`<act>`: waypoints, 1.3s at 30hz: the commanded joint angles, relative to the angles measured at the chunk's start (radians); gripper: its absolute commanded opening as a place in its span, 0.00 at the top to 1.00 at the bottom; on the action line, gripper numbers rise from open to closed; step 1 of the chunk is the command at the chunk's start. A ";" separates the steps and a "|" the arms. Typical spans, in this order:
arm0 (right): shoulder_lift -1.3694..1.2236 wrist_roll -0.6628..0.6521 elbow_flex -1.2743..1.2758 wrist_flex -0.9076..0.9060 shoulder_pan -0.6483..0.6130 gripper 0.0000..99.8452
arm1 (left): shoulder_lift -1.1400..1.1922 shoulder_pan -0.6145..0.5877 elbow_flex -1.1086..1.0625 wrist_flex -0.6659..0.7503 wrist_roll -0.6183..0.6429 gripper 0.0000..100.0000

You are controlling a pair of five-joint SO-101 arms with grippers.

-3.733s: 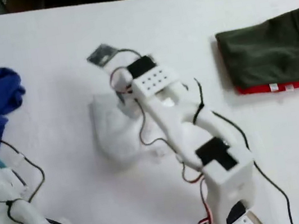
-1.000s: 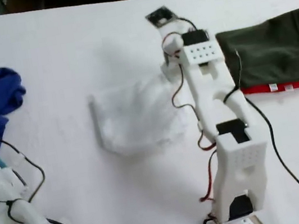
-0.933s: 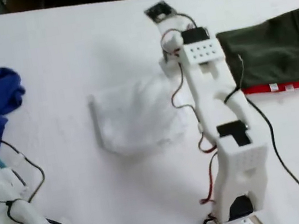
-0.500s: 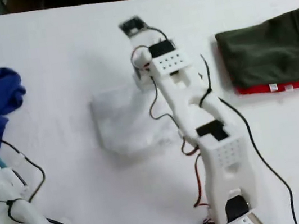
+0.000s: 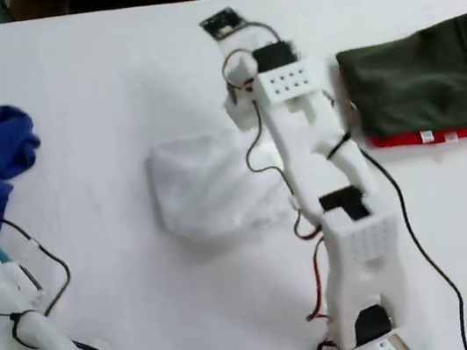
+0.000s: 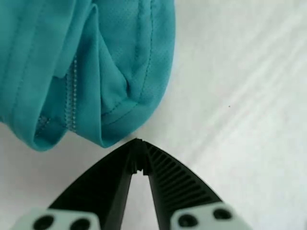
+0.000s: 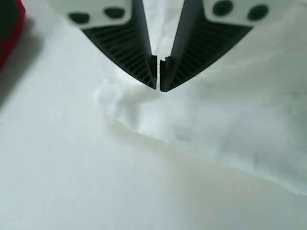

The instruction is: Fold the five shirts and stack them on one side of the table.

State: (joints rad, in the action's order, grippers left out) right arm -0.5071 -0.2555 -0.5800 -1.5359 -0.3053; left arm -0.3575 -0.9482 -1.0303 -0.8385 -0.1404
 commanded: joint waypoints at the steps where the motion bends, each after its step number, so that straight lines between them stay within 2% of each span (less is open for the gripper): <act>1: 0.127 -0.015 0.018 -0.145 0.004 0.98 | -0.035 -0.006 0.002 0.011 0.011 0.97; 3: 0.194 -0.058 0.098 -0.170 0.002 0.98 | -0.035 0.021 0.002 0.011 0.006 0.97; 6: 0.369 -0.087 0.321 -0.091 -0.005 0.98 | -0.044 0.123 0.038 0.006 0.003 0.97; 11: 0.687 -0.058 0.930 0.303 0.005 0.98 | -0.031 0.341 0.246 -0.084 0.005 0.97; 14: 0.819 0.097 1.211 0.552 -0.004 0.98 | 0.075 0.499 0.433 -0.141 0.028 0.97; 16: 0.865 0.143 1.309 0.667 0.004 0.98 | 0.195 0.589 0.608 -0.219 0.071 0.97; 19: 0.862 0.120 1.390 0.759 0.035 0.98 | 0.379 0.712 0.897 -0.381 0.160 0.97; 25: 0.782 0.121 1.433 0.786 0.073 0.98 | 0.680 0.987 1.345 -0.675 0.316 0.97; 28: 0.739 0.123 1.433 0.817 0.101 0.98 | 0.812 1.040 1.471 -0.706 0.411 0.97; 33: 0.684 0.123 1.432 0.848 0.114 0.98 | 1.000 1.057 1.667 -0.706 0.568 0.97; 39: 0.677 0.123 1.432 0.866 0.113 0.98 | 1.168 0.997 1.804 -0.749 0.588 0.97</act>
State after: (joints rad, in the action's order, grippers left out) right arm 0.1711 -0.1404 0.8546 -0.6859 -0.2025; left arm 0.7825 0.0875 0.6912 -1.5673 0.4365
